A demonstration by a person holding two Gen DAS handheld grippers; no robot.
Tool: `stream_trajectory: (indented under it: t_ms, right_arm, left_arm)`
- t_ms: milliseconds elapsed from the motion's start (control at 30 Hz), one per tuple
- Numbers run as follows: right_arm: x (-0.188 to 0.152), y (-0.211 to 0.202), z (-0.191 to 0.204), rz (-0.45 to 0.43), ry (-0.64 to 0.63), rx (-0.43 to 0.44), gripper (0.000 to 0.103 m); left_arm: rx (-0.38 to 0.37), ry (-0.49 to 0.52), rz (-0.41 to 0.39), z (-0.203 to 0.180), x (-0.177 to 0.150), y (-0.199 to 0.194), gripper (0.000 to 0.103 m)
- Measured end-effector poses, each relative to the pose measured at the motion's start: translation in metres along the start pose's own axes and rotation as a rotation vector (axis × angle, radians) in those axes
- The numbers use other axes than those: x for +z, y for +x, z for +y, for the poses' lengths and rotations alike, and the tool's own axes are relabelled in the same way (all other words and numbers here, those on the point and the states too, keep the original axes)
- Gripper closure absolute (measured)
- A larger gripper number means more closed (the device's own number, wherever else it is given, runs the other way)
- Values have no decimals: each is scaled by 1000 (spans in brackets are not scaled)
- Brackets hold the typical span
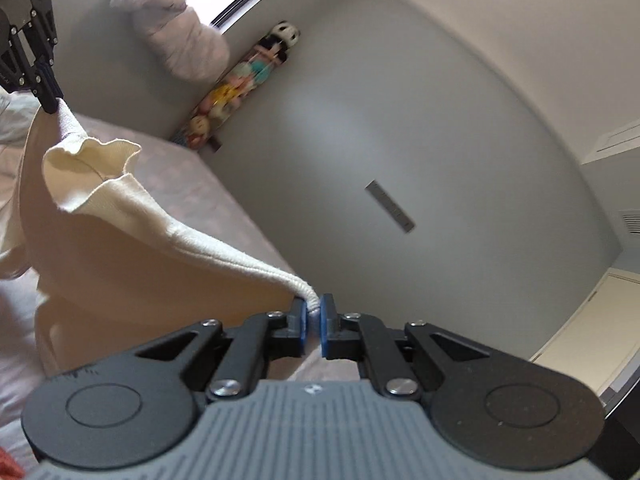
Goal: Fold clothes
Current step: 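Grasp the sweater hem with both tools and lift it off the bed, then hold the sweater hem up with both tools and shake it out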
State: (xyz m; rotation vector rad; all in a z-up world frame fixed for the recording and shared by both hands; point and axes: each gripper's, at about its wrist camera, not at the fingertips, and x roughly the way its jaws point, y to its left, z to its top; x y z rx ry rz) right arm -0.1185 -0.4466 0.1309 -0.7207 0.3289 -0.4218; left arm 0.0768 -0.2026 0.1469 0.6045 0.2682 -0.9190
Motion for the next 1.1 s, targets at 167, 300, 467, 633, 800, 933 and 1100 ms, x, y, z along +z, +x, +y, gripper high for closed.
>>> stream_trajectory:
  t_ms: [167,300,467,633,800,933,1100]
  right_arm:
    - [43,-26,-33,-118,130,-35,96]
    - [55,-39,-36,-148,178,-6,96]
    - [49,-38,-12,-73,149,77,96]
    - [11,-36,29,82,44,170,96]
    - [-44,-43,49,197,-52,157,95]
    - [-83,-37,38,284,-12,129,95]
    - [-116,-20,28,332,50,112,95]
  left_arm:
    - [226,-90,-234,34,52,-80,103]
    - [168,-174,-273,50,64,-120,103]
    - [73,-50,-81,11,30,-79,103]
    - [-76,22,77,-38,-36,-29,103]
    - [-233,118,163,-92,-82,16,103]
    - [-329,203,169,-142,-108,46,99]
    - [-434,278,143,-196,-125,85,97]
